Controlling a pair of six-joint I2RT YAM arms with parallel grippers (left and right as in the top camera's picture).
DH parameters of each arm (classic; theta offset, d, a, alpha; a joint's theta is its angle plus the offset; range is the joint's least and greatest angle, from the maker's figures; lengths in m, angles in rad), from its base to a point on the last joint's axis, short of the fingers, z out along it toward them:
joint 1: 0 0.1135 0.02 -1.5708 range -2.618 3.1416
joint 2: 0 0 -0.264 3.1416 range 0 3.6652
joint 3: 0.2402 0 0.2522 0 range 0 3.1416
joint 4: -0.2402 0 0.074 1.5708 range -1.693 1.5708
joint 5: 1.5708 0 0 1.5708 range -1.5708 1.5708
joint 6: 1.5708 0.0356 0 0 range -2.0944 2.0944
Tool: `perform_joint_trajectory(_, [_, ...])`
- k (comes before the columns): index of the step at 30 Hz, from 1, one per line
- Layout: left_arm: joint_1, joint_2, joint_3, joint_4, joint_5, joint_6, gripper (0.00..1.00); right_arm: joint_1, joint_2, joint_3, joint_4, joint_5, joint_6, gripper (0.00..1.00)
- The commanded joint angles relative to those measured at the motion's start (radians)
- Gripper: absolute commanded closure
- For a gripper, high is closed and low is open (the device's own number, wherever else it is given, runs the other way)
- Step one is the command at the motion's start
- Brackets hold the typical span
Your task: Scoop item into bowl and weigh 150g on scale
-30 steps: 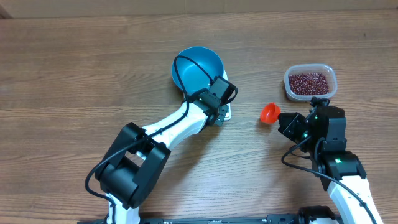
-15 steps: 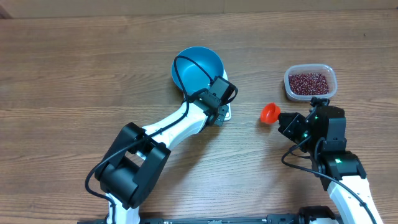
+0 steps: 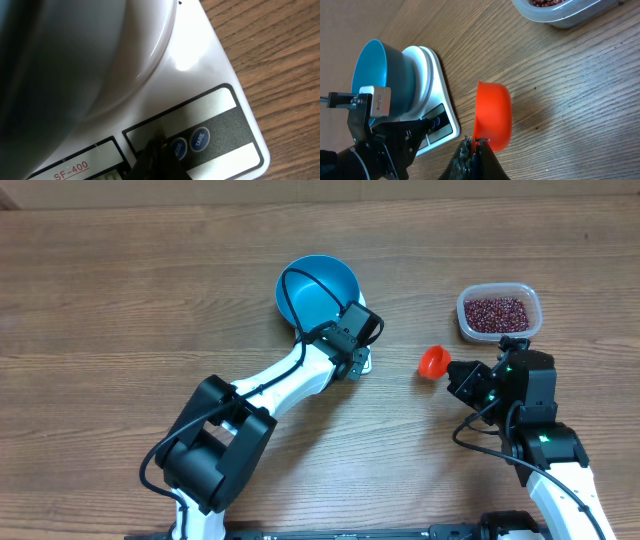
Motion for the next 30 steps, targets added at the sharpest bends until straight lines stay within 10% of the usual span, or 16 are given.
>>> perform_joint_trajectory(1, [0.003,0.061,-0.011,-0.035,0.027,0.019,0.95,0.004,-0.003,0.027,0.005,0.007,-0.005,0.96])
perform_joint_trajectory(19, [0.003,-0.253,-0.001,-0.387,0.172,0.019,0.96,0.004,-0.003,0.027,0.007,0.006,0.003,0.96])
perform_joint_trajectory(20, [0.003,-0.282,-0.001,-0.402,0.177,0.018,0.89,0.004,-0.003,0.027,0.007,0.006,0.003,0.96])
perform_joint_trajectory(24, [0.005,-0.365,-0.001,-0.448,0.177,0.018,0.0,0.004,-0.003,0.027,0.007,0.005,0.003,0.96])
perform_joint_trajectory(30, [0.006,-0.485,-0.001,-0.477,0.121,-0.012,0.0,0.004,-0.003,0.027,0.006,-0.003,0.003,0.96])
